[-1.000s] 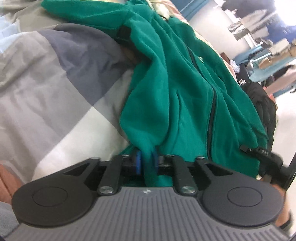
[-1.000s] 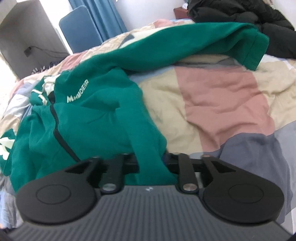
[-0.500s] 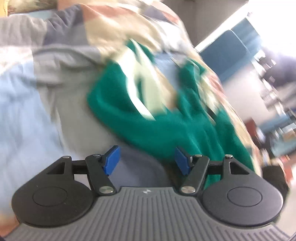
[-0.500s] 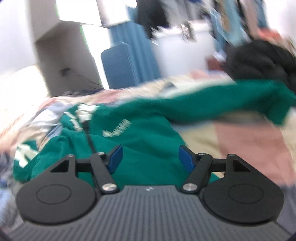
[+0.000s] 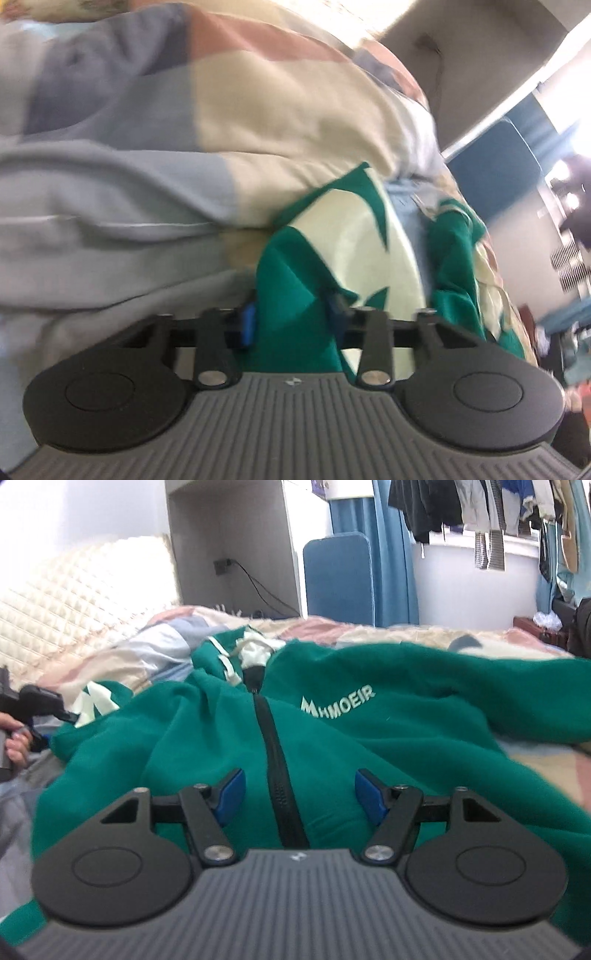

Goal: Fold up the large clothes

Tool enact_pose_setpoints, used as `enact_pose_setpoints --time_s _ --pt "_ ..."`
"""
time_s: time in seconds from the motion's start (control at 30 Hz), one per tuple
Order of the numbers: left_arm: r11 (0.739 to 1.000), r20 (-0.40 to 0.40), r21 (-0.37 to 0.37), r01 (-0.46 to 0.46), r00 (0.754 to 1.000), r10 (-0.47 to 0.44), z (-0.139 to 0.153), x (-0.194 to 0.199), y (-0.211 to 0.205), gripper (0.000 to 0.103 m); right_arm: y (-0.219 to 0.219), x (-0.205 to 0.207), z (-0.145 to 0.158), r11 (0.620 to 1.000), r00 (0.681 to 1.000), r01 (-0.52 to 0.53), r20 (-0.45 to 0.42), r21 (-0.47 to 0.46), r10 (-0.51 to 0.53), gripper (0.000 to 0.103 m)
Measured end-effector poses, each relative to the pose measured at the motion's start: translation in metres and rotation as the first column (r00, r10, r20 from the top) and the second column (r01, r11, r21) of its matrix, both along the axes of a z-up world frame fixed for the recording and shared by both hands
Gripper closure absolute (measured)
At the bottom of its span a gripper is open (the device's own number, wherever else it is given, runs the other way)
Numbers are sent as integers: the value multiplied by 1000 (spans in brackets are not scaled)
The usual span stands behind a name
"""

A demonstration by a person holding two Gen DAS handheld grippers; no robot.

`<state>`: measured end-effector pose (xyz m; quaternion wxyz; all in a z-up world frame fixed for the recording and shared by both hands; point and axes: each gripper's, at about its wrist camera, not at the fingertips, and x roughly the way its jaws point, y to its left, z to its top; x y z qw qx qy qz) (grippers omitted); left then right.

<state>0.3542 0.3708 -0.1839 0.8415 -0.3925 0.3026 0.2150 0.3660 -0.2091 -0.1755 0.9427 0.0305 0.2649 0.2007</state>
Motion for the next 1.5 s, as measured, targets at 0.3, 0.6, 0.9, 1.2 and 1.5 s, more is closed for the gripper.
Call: enact_pose_setpoints --time_s 0.3,0.6,0.9,1.2,1.5 --pt "971 8 240 -5 1000 3 118 43 18 93 27 6 -10 999 1000 -22 19 47 21 33" --pt "834 -63 538 -122 981 184 154 98 36 93 38 11 -9 986 992 -125 42 108 121 34" --pt "905 -114 405 -132 975 193 82 58 29 46 39 22 -34 981 983 -160 -72 112 168 35" --pt "969 -70 245 -15 997 33 94 -37 -64 40 25 7 -20 978 984 -164 -46 130 171 35" --pt "964 -30 158 215 977 -213 63 -94 -198 40 -3 -32 -2 985 991 -135 12 112 135 35"
